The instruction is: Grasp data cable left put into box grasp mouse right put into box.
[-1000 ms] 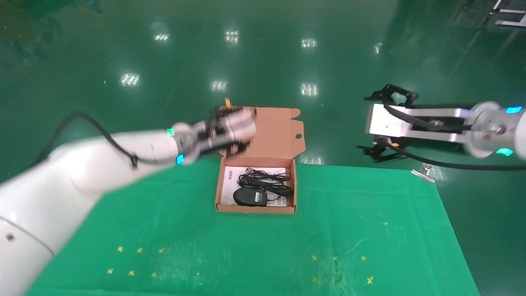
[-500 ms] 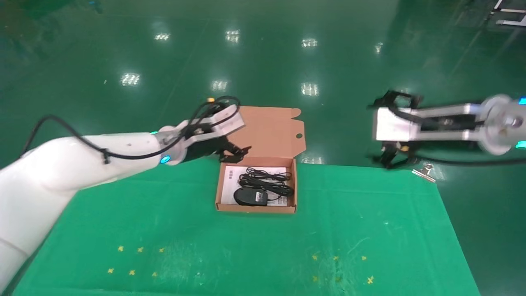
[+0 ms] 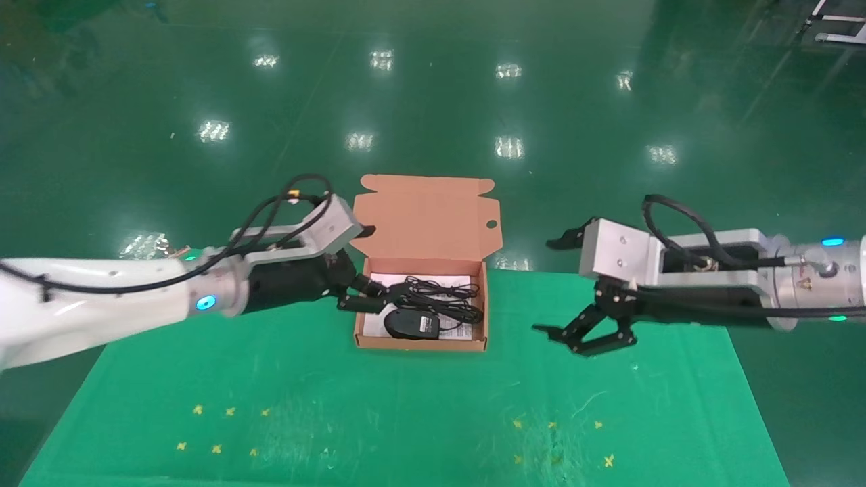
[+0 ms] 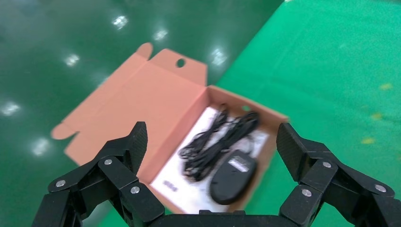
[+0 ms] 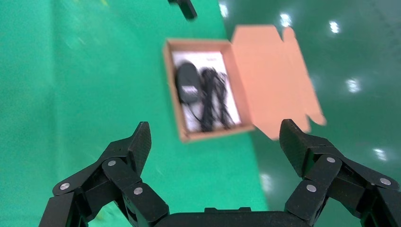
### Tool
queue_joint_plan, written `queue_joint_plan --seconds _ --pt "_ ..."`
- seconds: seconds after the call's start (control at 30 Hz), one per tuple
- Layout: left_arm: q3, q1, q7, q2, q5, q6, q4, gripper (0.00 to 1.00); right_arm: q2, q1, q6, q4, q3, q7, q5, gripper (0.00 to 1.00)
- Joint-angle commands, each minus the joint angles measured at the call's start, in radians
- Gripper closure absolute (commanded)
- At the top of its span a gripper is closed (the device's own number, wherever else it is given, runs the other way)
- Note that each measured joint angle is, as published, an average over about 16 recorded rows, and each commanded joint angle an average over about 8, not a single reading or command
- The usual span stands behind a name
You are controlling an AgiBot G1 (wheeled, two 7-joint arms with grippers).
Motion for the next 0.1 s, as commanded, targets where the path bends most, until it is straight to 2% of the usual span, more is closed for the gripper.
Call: queue_joint_plan --seconds 0.03,0.1 --pt "-0.035 0.029 0.003 -0.042 -0.069 0.059 -0.035 0.0 0.003 -0.056 -0.047 0.0 0.072 -0.003 0.05 0.0" --pt "-0.045 0.038 0.004 -0.054 -0.088 0.076 -0.045 0.0 0.004 -0.072 -0.061 0.0 0.092 -0.003 0.064 0.0"
